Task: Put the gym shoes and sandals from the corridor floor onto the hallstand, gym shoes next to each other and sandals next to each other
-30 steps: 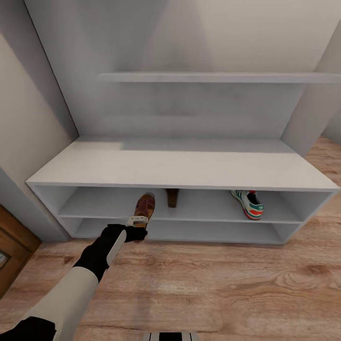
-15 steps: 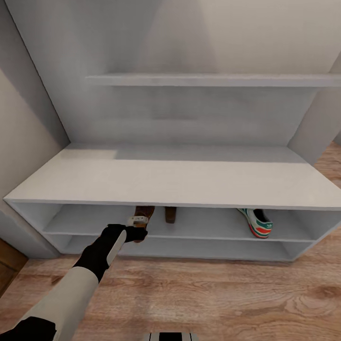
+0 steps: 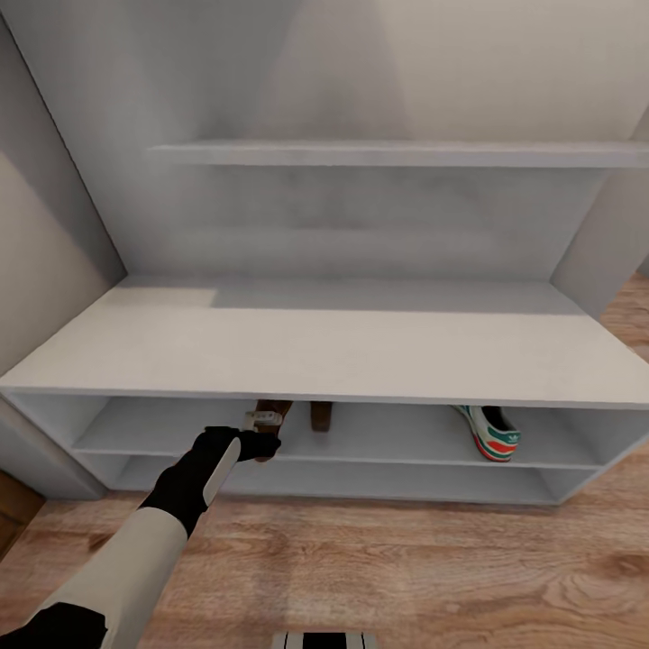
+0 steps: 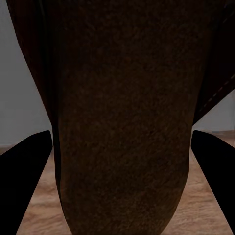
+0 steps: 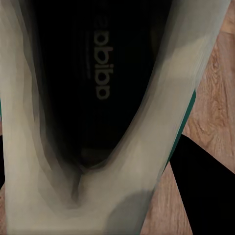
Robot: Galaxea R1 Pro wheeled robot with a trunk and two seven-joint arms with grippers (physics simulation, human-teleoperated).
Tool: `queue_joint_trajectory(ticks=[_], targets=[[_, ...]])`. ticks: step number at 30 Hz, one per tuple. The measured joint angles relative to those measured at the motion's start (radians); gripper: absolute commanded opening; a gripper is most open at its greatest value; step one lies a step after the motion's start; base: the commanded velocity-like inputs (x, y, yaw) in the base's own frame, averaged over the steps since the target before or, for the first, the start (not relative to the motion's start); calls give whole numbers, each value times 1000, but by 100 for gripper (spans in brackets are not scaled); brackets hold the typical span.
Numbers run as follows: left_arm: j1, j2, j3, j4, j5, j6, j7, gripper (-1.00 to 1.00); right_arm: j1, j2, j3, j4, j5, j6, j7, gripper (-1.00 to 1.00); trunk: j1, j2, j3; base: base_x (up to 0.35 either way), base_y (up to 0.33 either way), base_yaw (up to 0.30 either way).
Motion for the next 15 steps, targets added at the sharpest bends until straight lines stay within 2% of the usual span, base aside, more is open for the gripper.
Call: queue_joint_trajectory(ticks=[15], targets=[[0, 0, 0, 0, -1, 0, 0, -100, 0, 0, 0, -1, 0, 0, 0, -100, 0, 0, 0, 21, -4, 0]])
